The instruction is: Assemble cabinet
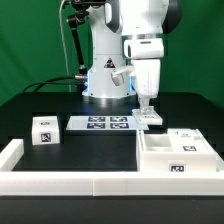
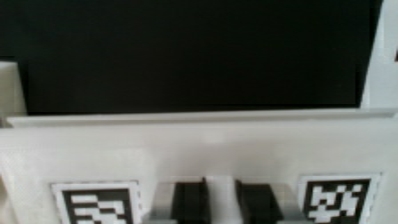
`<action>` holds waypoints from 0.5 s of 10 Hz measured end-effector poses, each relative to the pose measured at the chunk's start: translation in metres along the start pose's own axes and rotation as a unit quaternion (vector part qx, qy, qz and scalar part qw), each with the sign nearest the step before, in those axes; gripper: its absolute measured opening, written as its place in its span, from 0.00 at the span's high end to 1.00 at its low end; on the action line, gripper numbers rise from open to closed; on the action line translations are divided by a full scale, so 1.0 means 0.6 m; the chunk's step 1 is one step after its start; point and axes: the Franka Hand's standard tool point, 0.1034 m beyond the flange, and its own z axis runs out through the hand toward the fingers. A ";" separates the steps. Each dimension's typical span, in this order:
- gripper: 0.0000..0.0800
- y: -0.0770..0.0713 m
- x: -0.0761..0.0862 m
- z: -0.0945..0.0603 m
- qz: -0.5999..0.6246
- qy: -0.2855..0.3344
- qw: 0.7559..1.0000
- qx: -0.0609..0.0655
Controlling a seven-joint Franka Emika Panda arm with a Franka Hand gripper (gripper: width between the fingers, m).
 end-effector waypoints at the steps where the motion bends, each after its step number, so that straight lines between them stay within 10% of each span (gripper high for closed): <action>1: 0.91 0.005 -0.002 0.001 0.002 0.000 1.000 -0.001; 5: 0.91 0.020 0.000 0.007 0.016 0.002 1.000 0.002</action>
Offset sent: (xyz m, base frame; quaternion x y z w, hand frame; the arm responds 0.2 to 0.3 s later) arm 0.0227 -0.0040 -0.0043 0.0090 -0.0273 0.0332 0.9990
